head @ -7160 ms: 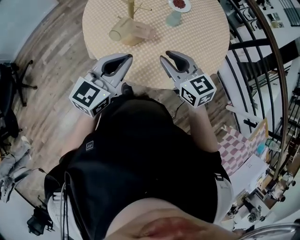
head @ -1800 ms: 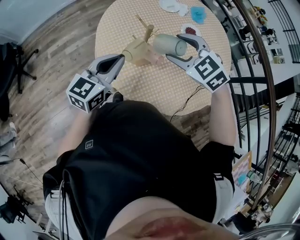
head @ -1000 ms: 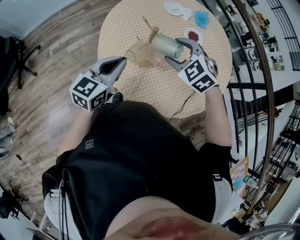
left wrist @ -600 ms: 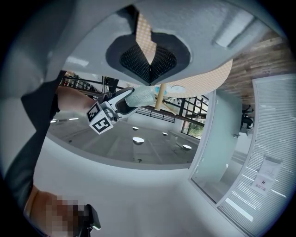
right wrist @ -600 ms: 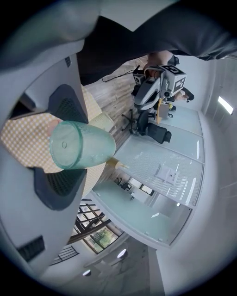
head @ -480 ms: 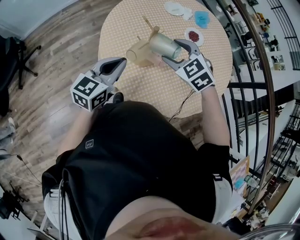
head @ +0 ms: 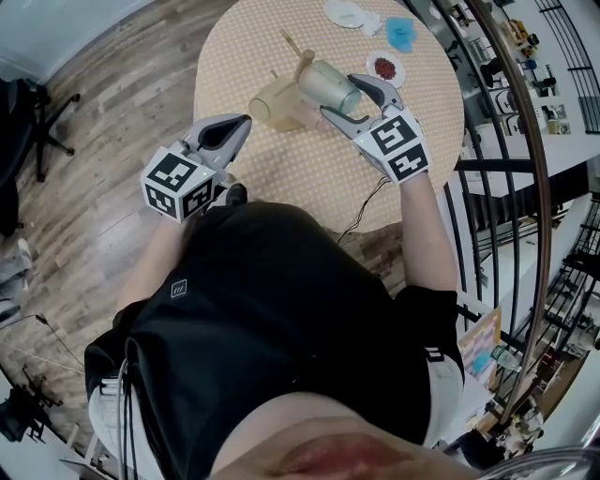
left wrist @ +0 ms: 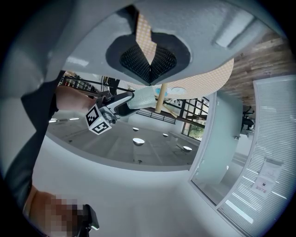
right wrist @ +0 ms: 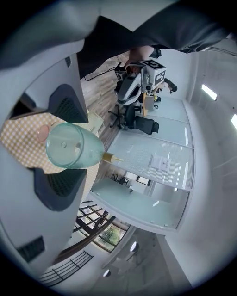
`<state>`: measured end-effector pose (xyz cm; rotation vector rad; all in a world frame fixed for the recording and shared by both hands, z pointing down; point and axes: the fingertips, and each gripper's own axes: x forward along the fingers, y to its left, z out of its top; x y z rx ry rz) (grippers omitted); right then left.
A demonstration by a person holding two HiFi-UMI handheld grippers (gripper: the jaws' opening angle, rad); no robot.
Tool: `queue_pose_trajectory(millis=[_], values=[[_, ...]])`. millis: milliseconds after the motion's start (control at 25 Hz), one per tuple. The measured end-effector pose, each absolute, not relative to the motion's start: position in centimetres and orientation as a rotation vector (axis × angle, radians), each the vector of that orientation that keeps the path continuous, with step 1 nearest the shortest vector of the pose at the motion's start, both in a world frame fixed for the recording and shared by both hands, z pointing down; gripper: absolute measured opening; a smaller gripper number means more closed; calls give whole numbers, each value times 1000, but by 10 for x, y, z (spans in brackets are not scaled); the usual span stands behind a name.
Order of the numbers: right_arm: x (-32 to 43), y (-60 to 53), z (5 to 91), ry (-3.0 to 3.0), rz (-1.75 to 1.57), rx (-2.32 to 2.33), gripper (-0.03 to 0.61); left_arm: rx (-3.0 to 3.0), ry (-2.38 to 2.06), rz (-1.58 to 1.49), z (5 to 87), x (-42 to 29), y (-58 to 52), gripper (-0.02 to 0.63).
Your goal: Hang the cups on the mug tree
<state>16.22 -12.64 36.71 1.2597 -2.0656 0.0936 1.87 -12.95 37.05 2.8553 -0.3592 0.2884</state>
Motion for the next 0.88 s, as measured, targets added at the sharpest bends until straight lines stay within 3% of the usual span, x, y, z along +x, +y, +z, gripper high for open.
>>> queue_pose_trajectory(millis=[680, 880], values=[[176, -72, 279, -2266, -68, 1487, 320, 2899, -358, 247, 343, 40, -100, 6], [164, -41, 261, -2388, -101, 1617, 211, 2949, -251, 212, 323, 55, -92, 6]])
